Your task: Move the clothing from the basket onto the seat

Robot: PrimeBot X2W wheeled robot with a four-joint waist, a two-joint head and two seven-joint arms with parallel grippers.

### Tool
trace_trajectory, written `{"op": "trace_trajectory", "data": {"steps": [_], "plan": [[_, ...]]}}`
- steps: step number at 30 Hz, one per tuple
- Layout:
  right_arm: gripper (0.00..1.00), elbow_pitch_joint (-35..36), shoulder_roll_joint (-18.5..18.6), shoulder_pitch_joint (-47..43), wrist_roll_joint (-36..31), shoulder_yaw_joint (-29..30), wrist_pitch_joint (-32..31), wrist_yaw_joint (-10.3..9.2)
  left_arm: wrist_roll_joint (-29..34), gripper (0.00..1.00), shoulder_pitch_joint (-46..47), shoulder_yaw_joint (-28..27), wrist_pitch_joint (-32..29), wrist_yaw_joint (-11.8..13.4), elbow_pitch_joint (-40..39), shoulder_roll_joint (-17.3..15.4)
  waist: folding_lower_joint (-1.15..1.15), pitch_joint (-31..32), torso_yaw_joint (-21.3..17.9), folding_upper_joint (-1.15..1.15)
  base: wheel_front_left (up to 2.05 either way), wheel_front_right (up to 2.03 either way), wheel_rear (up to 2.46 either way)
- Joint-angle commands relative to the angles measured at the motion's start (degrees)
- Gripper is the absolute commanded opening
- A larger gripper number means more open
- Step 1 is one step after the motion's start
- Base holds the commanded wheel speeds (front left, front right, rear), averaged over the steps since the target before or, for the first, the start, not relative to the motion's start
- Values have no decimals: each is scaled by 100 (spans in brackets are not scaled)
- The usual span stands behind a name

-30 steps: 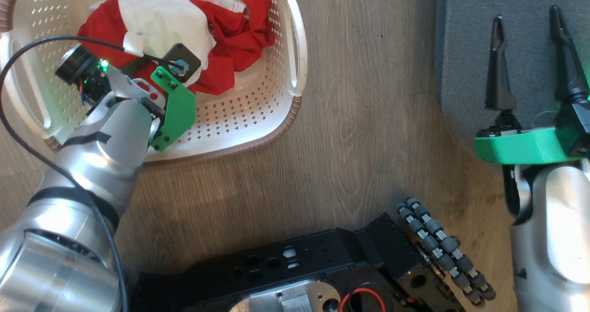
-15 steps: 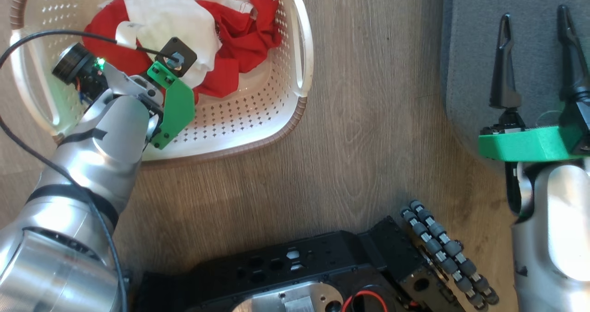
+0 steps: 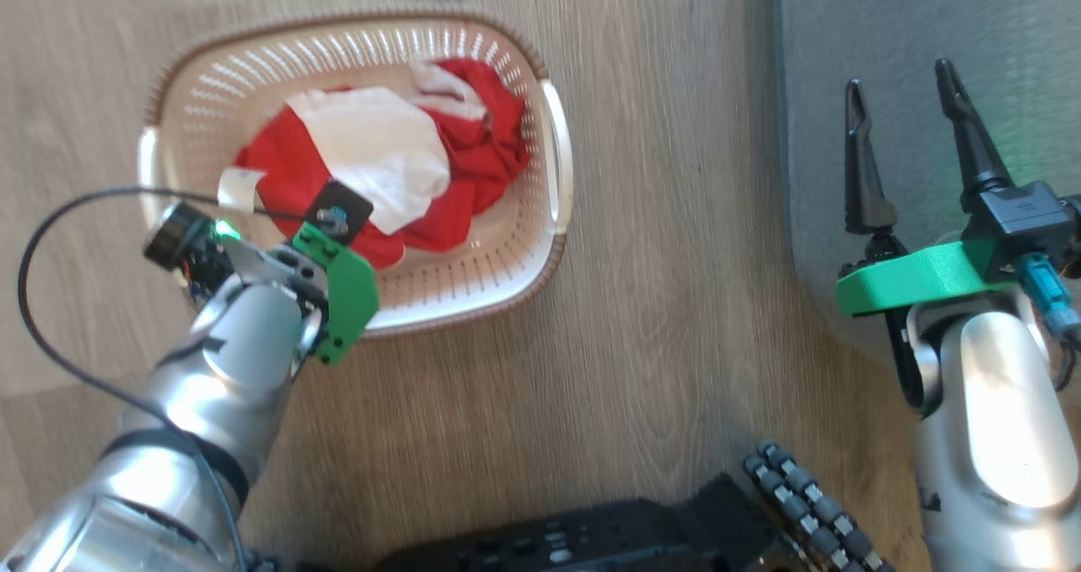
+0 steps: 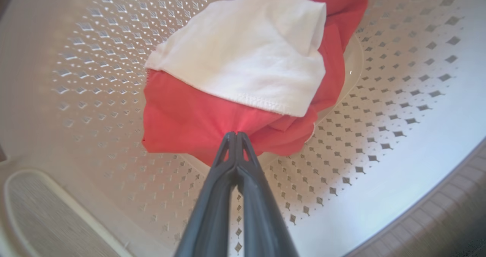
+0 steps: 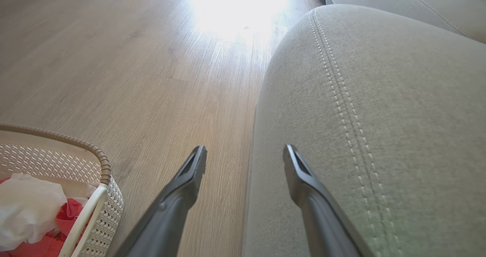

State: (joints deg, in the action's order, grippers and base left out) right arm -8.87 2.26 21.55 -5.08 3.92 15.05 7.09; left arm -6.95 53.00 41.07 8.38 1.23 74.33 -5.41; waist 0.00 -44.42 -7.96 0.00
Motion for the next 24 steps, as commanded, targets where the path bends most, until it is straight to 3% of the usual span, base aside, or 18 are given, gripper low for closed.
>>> {"op": "trace_trajectory", "data": {"steps": [1, 11, 24], "plan": [[100, 92, 62, -267, -59, -108, -5, 40, -58, 0, -210, -128, 112, 49, -38, -63, 0, 496, 109, 0, 0, 0, 0], [100, -183, 62, -549, -167, -181, -5, 40, -392, 0, -763, -336, 652, 358, -295, 95, 0, 1651, 420, 0, 0, 0, 0], [100, -321, 62, -864, -138, -180, -5, 40, -460, 0, -1730, -749, 661, 501, -2324, 25, 0, 2616, 828, 0, 0, 0, 0]]}}
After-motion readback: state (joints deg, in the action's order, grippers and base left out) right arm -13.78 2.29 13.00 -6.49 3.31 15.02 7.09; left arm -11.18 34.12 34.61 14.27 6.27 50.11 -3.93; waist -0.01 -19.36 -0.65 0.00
